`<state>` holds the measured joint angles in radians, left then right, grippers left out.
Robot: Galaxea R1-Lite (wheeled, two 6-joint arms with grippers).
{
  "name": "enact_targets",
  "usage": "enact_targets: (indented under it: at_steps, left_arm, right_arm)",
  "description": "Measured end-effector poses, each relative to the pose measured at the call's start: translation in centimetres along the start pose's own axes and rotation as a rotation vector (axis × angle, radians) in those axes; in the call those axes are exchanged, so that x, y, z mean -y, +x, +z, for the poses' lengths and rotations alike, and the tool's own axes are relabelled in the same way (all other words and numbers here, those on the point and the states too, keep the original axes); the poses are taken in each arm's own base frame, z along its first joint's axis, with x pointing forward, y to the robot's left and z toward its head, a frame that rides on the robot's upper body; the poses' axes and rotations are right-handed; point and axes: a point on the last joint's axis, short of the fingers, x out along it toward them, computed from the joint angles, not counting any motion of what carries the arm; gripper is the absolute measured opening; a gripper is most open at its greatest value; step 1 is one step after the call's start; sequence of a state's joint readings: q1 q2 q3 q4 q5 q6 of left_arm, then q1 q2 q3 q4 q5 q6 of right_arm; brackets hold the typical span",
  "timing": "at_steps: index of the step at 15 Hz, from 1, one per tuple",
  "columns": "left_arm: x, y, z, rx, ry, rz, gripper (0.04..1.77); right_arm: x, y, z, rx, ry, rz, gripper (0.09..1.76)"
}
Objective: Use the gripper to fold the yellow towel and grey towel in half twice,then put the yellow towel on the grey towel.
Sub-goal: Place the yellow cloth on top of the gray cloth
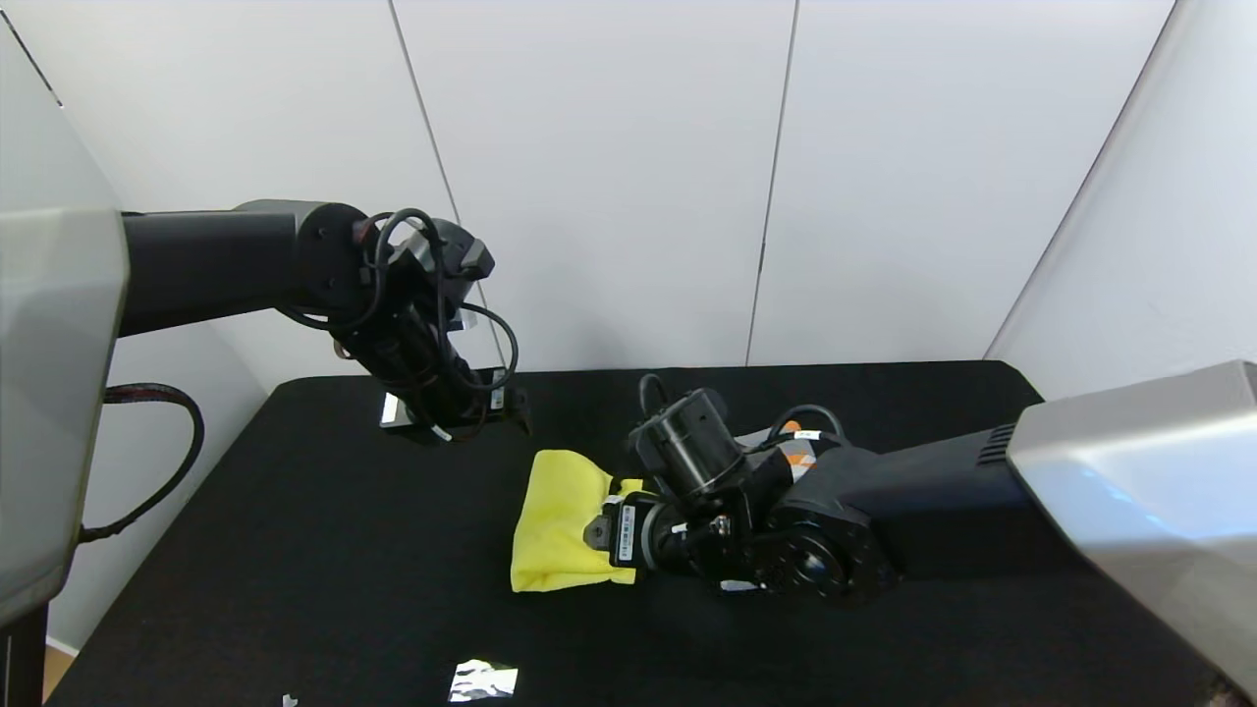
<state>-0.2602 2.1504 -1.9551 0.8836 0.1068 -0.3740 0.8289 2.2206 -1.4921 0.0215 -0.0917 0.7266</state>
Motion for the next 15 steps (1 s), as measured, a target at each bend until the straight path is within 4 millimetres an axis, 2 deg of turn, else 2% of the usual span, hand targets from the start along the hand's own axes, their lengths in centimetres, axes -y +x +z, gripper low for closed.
enact_targets:
  at_steps: [8,15]
  left_arm:
    - [-0.7,-0.7,0.0,0.009,0.003,0.005,1.70]
    - [-1.3,-0.5,-0.4,-0.014,-0.005,0.015,1.71]
  right_arm:
    - [-0.4,2.7,1.1,-0.039,0.083,-0.054,1.71]
    - [-0.6,4.7,0.9,-0.063,0.084,-0.074,1.71]
